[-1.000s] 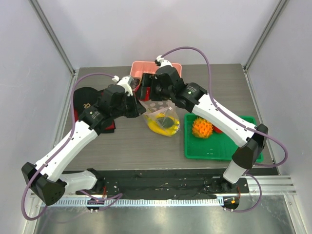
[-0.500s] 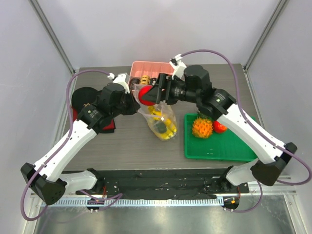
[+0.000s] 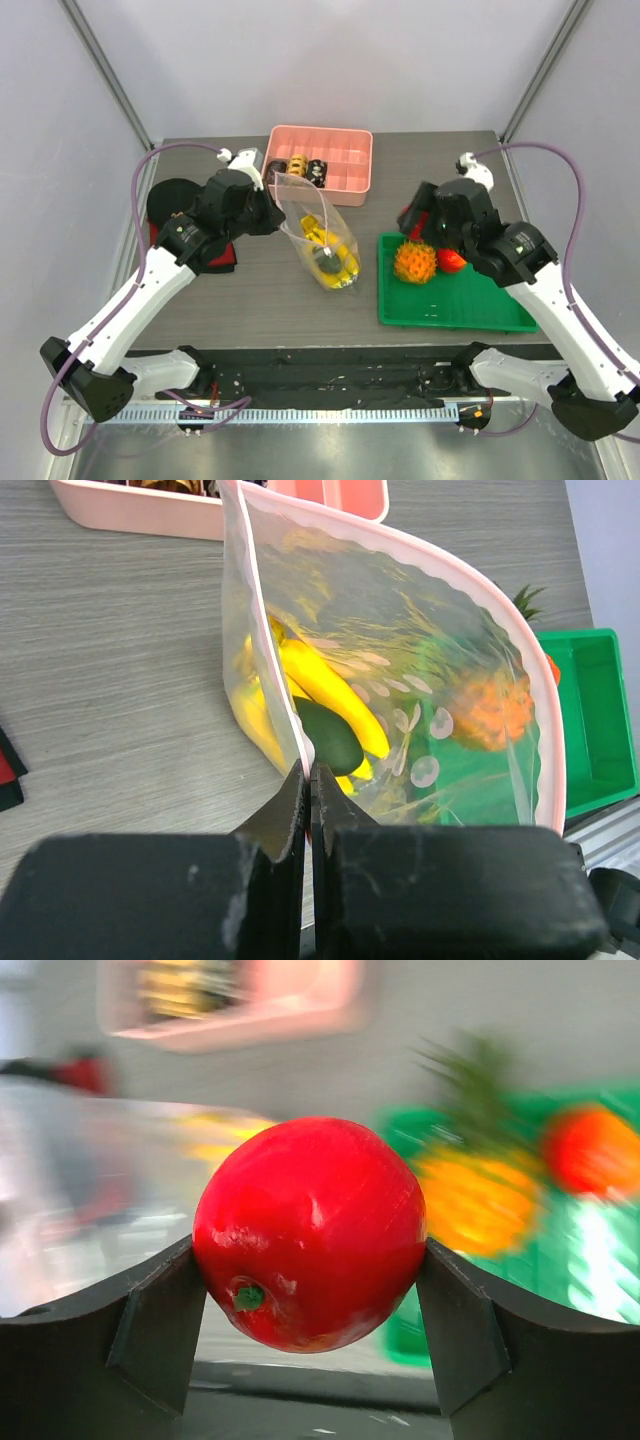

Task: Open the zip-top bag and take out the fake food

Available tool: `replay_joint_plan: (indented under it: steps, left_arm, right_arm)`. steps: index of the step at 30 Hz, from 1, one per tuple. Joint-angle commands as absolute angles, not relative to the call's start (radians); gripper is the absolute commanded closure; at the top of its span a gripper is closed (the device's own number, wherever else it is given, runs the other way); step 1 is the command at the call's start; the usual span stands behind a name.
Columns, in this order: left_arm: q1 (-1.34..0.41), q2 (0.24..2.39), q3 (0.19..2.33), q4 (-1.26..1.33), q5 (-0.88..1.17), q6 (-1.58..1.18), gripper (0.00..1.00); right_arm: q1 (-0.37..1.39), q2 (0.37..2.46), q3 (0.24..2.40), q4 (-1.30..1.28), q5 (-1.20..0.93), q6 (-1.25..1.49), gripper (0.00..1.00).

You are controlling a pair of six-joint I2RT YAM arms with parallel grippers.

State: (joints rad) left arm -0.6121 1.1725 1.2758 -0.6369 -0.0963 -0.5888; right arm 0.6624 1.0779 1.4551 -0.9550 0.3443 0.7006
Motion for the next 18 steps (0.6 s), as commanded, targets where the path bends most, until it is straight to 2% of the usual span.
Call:
replay_joint_plan:
  steps: [1,7,10,13,14,16,17,18]
  left_arm:
    - [-0.606,1.152,1.325,-0.609,-0.068,-0.569,1.00]
    - [-0.606,1.155,1.331,-0.615,-0.046,-0.565,1.00]
    - [-0.606,1.154,1.328,-0.611,-0.015,-0.558,1.00]
    - [-0.606,1.160,1.319,-0.600,0.044,-0.560,1.00]
    - [-0.606,1.160,1.319,-0.597,0.057,-0.561,1.00]
    - [-0.606,1.164,1.321,-0.586,0.081,-0.561,1.00]
    - [-0.606,1.164,1.319,-0.580,0.086,-0.561,1.00]
    - [-0.606,1.169,1.322,-0.574,0.100,-0.561,1.00]
  right_arm:
    - [0.531,1.000,1.196,-1.147,0.436,0.829,0.99]
    - [0.416,0.928,0.952,-1.157,0.356,0.925,0.98]
    - [0.371,0.939,0.908,-1.125,0.339,0.904,0.94]
    - [0.347,0.968,0.870,-1.091,0.295,0.877,0.75]
    - [0.347,0.971,0.864,-1.072,0.282,0.873,0.57]
    - [0.345,0.980,0.853,-1.057,0.270,0.856,0.39]
    - [0.345,0.983,0.856,-1.055,0.268,0.856,0.24]
    - [0.345,0.983,0.859,-1.055,0.270,0.853,0.19]
